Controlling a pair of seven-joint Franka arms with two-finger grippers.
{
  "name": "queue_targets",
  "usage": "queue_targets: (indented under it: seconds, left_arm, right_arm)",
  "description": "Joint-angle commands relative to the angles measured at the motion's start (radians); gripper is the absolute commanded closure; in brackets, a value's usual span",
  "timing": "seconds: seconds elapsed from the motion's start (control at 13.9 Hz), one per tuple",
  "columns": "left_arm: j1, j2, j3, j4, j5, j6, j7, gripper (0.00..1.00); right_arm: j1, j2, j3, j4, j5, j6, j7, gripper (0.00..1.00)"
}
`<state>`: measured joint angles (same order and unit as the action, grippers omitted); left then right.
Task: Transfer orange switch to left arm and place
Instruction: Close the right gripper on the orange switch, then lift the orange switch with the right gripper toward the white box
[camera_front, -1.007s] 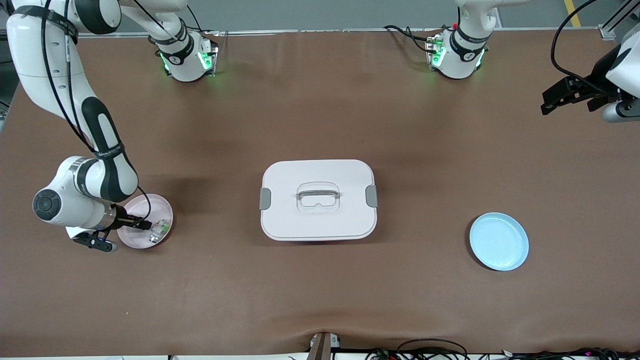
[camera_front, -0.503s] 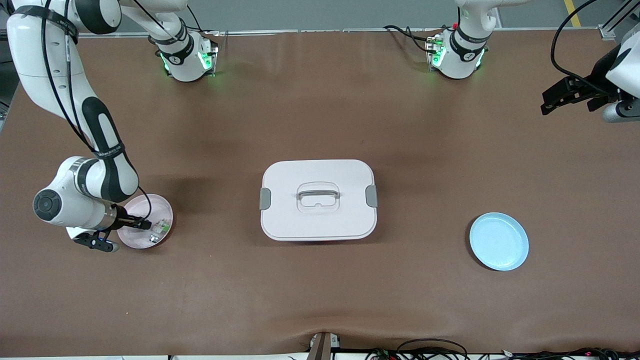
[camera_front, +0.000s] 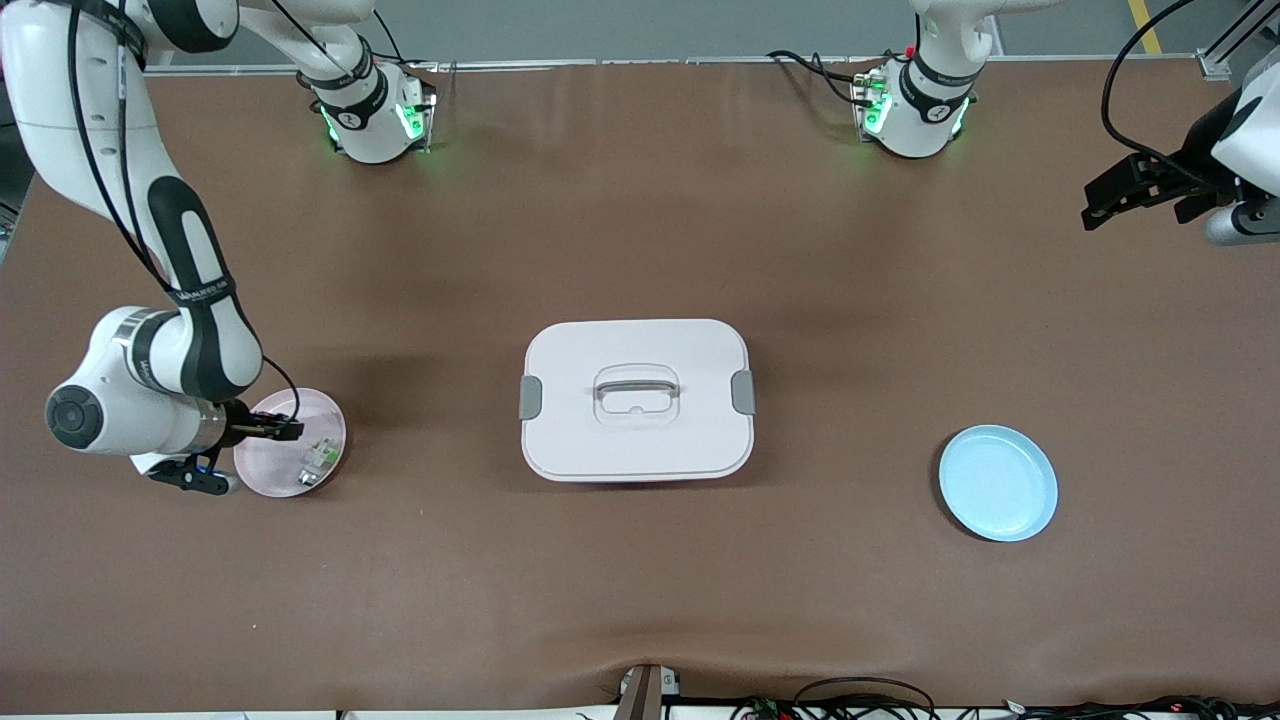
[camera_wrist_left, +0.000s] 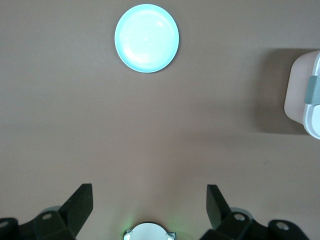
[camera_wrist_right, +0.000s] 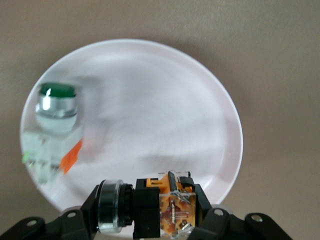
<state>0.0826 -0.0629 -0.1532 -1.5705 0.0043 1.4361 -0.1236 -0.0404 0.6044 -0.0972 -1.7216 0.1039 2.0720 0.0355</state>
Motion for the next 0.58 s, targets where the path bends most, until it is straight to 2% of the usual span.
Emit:
queue_targets:
  seconds: [0.0, 0.29, 0.5]
  left_arm:
    - [0.005, -0.011, -0.005, -0.01, -0.007, 0.013, -0.007, 0.0]
    - [0.005, -0.003, -0.005, -0.011, -0.009, 0.036, -0.007, 0.0]
    - [0.005, 0.001, -0.005, -0.013, -0.009, 0.04, -0.007, 0.0]
  right_arm:
    - [0.002, -0.09, 0.007, -0.019, 0.04, -0.128, 0.024, 0.67]
    - [0.051, -0.182, 0.007, -0.01, 0.108, -0.323, 0.162, 0.67]
    - [0.111, -0.227, 0.007, -0.006, 0.164, -0.406, 0.296, 0.67]
